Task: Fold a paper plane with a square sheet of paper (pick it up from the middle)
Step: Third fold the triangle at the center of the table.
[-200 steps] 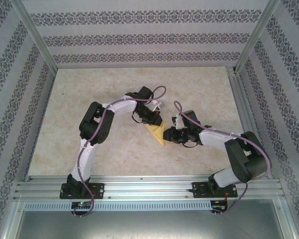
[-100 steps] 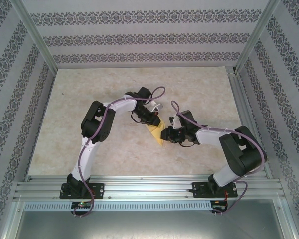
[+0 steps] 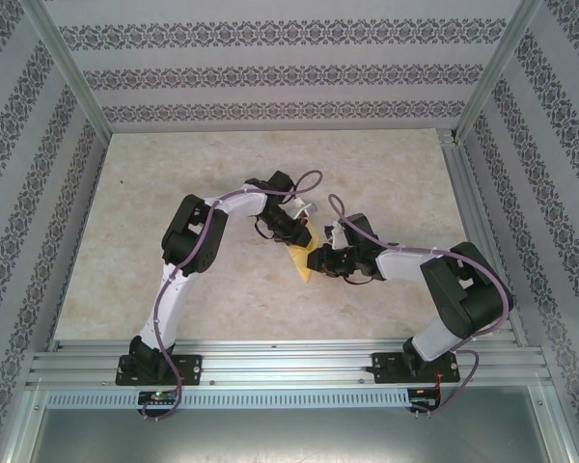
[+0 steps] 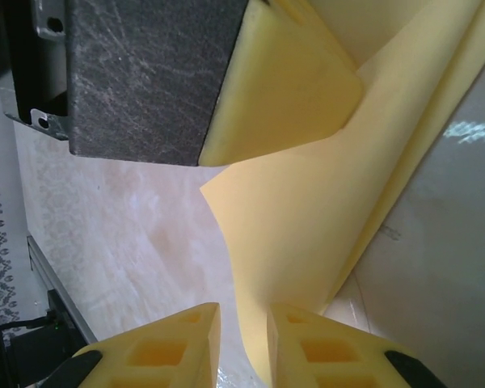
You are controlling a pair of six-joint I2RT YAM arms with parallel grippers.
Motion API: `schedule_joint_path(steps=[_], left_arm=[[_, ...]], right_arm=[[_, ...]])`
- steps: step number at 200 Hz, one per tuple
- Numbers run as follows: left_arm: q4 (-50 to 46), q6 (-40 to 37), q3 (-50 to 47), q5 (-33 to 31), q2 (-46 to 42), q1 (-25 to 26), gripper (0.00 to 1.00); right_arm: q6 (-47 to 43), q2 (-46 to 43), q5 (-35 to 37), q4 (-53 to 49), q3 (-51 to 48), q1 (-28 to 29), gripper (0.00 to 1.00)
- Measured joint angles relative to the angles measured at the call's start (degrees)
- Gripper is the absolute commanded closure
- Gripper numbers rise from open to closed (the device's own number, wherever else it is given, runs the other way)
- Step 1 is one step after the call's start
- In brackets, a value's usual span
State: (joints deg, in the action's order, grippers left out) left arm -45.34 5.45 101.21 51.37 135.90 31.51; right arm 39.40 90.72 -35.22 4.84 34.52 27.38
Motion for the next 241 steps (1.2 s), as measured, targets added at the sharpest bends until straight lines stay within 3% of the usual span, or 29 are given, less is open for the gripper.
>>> schedule_joint_path(steps=[47, 84, 135, 171, 223, 241], left_arm=[[-1.0, -0.7, 1.5, 0.8, 0.0, 0.0, 0.94], [-1.0, -0.5, 1.5, 1.3, 0.0, 0.0, 0.88], [0.3, 3.2, 0.5, 1.4, -0.6, 0.0, 0.6], [3.8, 6.6, -6.5, 1.2, -5.5, -0.7, 0.58], [6.6, 8.2, -11.9, 2.1, -9.8, -1.4, 0.63], [6.8, 8.4, -12.7, 2.3, -9.8, -1.4, 0.69]], right_arm=[[0.9, -1.2, -0.1, 0.8, -0.1, 0.0, 0.77], [1.7, 0.9, -0.4, 3.0, 0.0, 0.0, 0.78], [3.1, 3.6, -0.4, 5.8, 0.0, 0.0, 0.78], [3.2, 3.6, -0.4, 7.0, 0.0, 0.0, 0.78], [3.2, 3.6, -0.4, 7.4, -0.1, 0.0, 0.78], [3.2, 3.6, -0.4, 7.4, -0.2, 0.0, 0.77]])
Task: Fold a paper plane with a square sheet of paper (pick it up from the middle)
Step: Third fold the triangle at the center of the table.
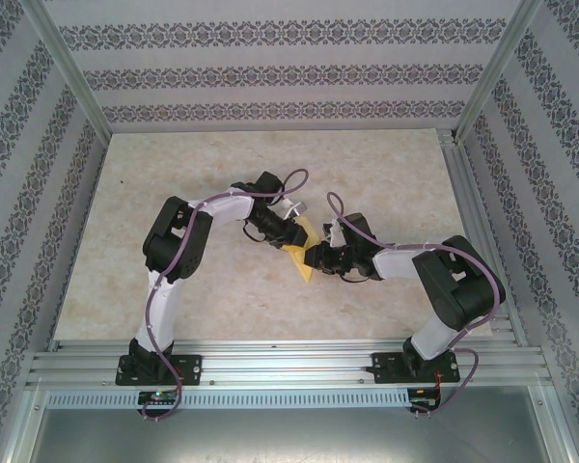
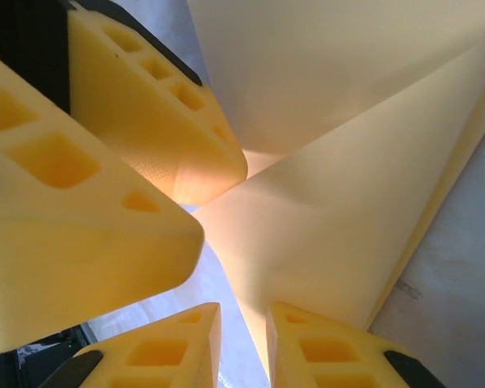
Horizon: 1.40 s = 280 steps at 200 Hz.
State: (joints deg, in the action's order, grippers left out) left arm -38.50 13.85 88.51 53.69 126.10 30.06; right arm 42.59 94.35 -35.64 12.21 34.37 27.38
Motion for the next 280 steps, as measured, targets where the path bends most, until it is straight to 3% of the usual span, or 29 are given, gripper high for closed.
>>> schedule_joint_path(steps=[23, 95, 181, 226, 280], left_arm=[[0.2, 0.2, -0.1, 0.0, 0.0, 0.0, 0.74], [0.2, 0.0, -0.6, 0.0, 0.0, 0.0, 0.72], [0.0, -0.9, -0.8, 0.0, 0.0, 0.0, 0.95], [-0.6, -3.0, -0.5, -0.9, 0.2, 0.0, 0.96], [-3.4, -7.1, 2.7, -2.8, 2.1, 0.0, 0.97]], right_arm=[[0.0, 0.0, 0.0, 0.0, 0.0, 0.0, 0.77], [0.0, -0.1, 0.0, 0.0, 0.0, 0.0, 0.77], [0.0, -0.7, 0.0, 0.0, 0.0, 0.0, 0.77], [-0.1, -2.9, 0.0, -1.4, 0.0, 0.0, 0.73], [-0.7, -6.7, 0.7, -4.2, -0.3, 0.0, 0.77]])
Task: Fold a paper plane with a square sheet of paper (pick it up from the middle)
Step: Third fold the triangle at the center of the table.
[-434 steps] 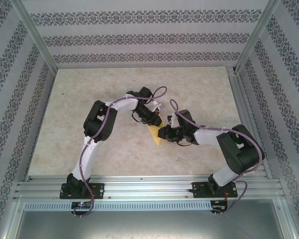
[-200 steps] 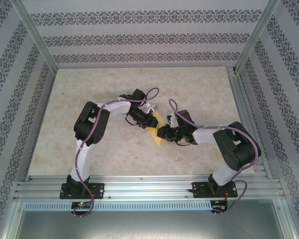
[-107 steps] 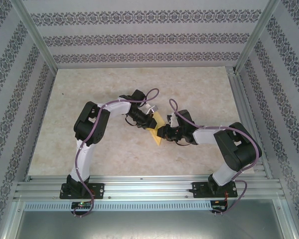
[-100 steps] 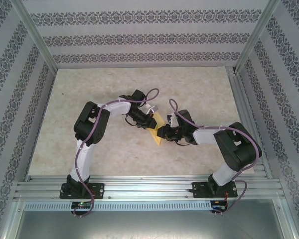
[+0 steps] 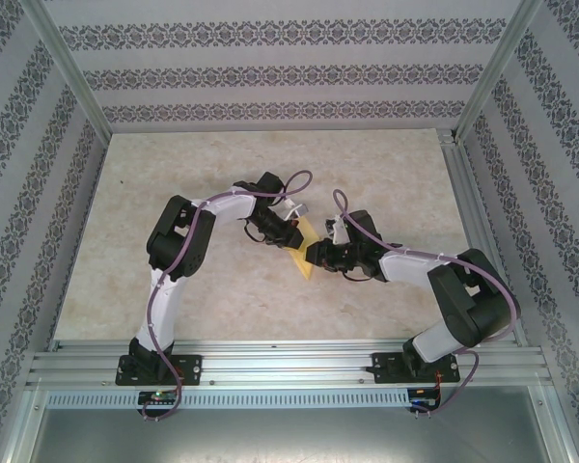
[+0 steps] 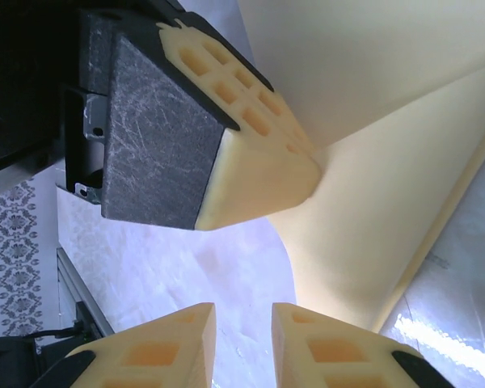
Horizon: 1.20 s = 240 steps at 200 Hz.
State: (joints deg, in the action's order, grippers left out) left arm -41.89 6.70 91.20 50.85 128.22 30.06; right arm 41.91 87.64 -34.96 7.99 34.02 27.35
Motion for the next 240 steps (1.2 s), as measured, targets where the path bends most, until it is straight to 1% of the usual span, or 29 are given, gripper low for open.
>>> schedule_joint_path(steps=[72, 135, 240], left_arm=[[-1.3, -2.0, 1.1, -0.7, 2.0, 0.0, 0.95], [-2.2, -2.5, 1.9, -0.8, 3.2, 0.0, 0.95], [-3.4, -3.5, 3.1, -2.1, 3.6, 0.0, 0.95]], right_arm=[[0.6, 0.1, -0.2, 0.3, -2.1, 0.0, 0.78], [2.1, 4.2, -1.1, 3.0, -2.1, 0.1, 0.78], [2.2, 6.4, -1.1, 4.5, -2.3, 0.7, 0.78]])
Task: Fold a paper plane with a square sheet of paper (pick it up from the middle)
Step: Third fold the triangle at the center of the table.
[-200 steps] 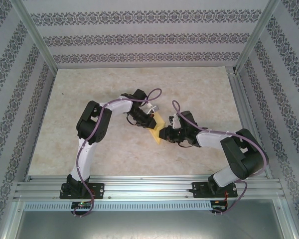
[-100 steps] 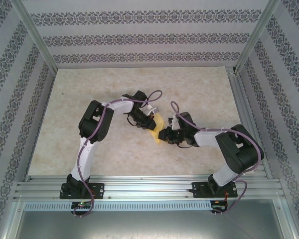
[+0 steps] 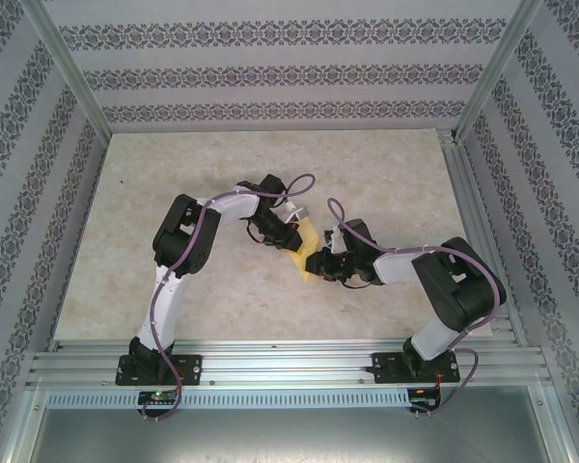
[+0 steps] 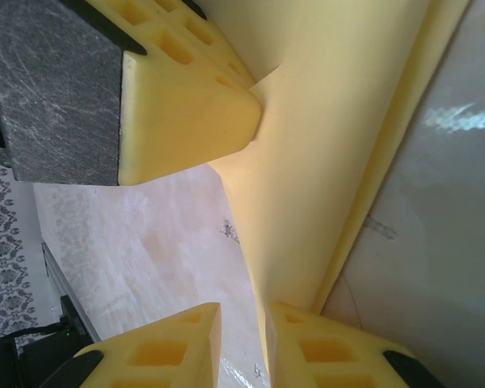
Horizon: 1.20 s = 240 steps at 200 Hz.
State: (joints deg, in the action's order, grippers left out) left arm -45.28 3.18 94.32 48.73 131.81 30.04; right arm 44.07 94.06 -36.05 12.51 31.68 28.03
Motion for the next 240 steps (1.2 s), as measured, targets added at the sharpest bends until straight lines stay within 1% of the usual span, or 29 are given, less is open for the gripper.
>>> schedule_joint_path(steps=[79, 141, 161, 192, 240], left_arm=[[-0.1, 0.0, 0.0, -0.2, 0.0, 0.0, 0.96], [-1.2, 0.0, 0.9, -0.6, 0.4, 0.0, 0.96], [-1.3, 0.0, 1.0, -0.6, 0.5, 0.0, 0.96], [-1.8, -0.1, 1.5, -0.6, 0.8, 0.0, 0.96], [-2.1, -0.2, 1.6, -0.6, 0.9, 0.0, 0.96]], right_arm=[[0.0, 0.4, 0.0, 0.1, -0.2, 0.0, 0.78], [0.2, -3.8, -0.1, -2.0, -0.3, 0.4, 0.79], [0.3, -3.1, -0.3, -2.0, -0.3, 0.9, 0.79], [0.9, 0.5, -0.9, -1.0, -0.3, 1.8, 0.8], [1.0, 0.8, -0.6, -2.0, 0.4, 1.9, 0.81]])
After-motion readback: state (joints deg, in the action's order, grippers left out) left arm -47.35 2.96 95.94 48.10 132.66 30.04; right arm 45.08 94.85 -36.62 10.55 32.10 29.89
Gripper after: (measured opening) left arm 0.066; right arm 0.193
